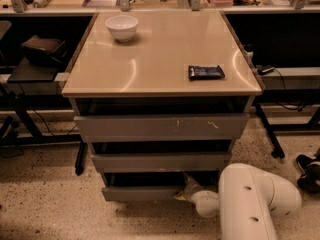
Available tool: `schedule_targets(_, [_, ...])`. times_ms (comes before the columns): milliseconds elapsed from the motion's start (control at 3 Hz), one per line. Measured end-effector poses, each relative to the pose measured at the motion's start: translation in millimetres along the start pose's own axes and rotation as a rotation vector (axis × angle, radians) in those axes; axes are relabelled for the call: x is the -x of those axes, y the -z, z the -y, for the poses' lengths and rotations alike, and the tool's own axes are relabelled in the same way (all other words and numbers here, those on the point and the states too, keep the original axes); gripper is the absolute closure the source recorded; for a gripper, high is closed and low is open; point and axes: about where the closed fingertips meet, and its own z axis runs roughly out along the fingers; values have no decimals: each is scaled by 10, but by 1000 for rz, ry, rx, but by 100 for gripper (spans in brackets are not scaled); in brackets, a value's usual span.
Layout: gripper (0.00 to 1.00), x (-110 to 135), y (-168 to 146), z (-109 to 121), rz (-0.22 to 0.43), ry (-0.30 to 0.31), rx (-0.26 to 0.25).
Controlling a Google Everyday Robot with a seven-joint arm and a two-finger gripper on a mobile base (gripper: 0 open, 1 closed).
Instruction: Open bottom drawer
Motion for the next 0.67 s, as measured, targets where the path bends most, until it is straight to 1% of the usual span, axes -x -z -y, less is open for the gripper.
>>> schedule_targets(333, [100,0,31,-58,-8,-10,-2])
schedule_targets(667, [100,-2,32,-59,-8,-10,-2])
